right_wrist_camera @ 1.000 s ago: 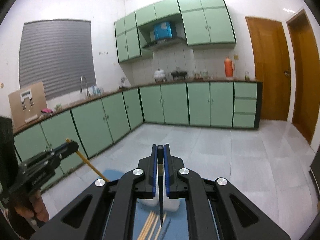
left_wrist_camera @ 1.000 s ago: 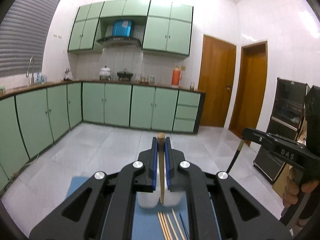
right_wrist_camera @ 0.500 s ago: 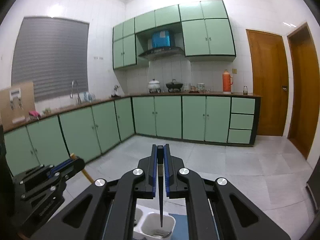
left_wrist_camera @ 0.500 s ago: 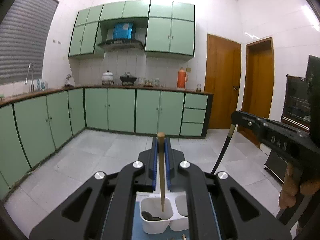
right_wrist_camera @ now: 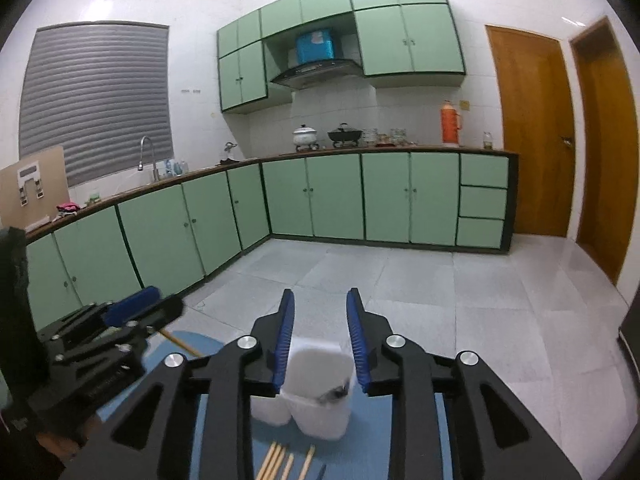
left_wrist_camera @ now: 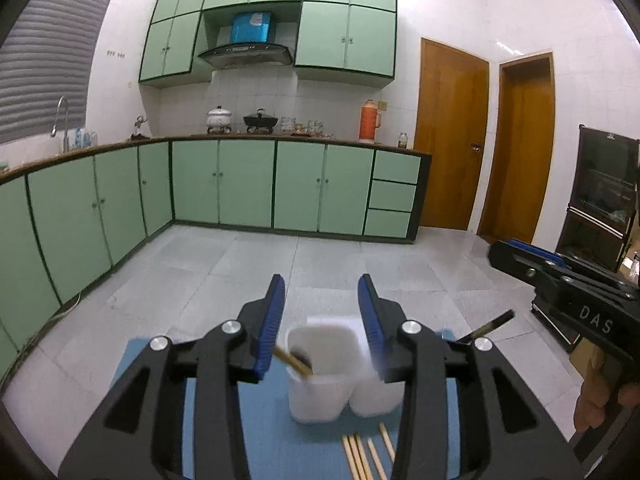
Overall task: Organize utensils
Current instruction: 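Move both open tools back to the remaining chopsticks on the mat, then grasp a red-patterned chopstick with the left tool while the right grasps a black chopstick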
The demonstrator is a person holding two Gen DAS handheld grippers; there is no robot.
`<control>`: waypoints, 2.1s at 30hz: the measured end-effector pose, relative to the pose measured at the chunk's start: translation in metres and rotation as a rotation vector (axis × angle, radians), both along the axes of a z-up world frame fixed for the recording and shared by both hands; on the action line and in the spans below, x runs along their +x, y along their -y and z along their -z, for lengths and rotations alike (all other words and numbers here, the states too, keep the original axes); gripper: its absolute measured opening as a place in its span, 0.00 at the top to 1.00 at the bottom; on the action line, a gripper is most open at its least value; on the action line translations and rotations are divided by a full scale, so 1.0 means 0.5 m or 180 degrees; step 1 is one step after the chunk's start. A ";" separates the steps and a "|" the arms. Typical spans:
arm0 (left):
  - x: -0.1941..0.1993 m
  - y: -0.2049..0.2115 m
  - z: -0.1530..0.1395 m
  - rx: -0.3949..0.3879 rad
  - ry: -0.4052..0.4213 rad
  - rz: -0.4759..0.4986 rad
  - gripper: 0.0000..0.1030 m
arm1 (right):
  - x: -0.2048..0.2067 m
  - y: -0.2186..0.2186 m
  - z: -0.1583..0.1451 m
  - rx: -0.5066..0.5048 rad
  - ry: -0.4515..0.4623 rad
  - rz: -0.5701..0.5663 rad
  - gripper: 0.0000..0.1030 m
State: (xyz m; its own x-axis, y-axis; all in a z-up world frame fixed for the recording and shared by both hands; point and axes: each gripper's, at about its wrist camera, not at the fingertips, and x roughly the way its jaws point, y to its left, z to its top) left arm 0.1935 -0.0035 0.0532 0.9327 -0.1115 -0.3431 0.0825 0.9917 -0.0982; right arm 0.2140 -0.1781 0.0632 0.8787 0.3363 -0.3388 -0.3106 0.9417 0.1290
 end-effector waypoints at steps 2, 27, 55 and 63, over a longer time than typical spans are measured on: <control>-0.027 -0.007 0.016 -0.0017 -0.0031 -0.0024 0.57 | -0.035 0.015 0.025 0.0032 -0.0035 0.0055 0.70; -0.268 0.031 0.315 0.0143 -0.1537 0.0303 0.59 | -0.293 0.045 0.336 0.0072 -0.1415 0.0034 0.72; -0.277 0.038 0.326 0.0186 -0.1457 0.0146 0.67 | -0.324 -0.041 0.386 -0.0311 -0.1600 -0.0186 0.86; -0.270 0.049 0.330 0.0181 -0.1491 0.0227 0.67 | -0.312 -0.024 0.388 -0.0253 -0.1606 -0.0020 0.93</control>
State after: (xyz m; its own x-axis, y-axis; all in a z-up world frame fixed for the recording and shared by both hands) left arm 0.0583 -0.0280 -0.1117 0.6668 -0.1385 -0.7323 0.1104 0.9901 -0.0868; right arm 0.0581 -0.1660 -0.1306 0.5970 0.2969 -0.7452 -0.2338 0.9531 0.1925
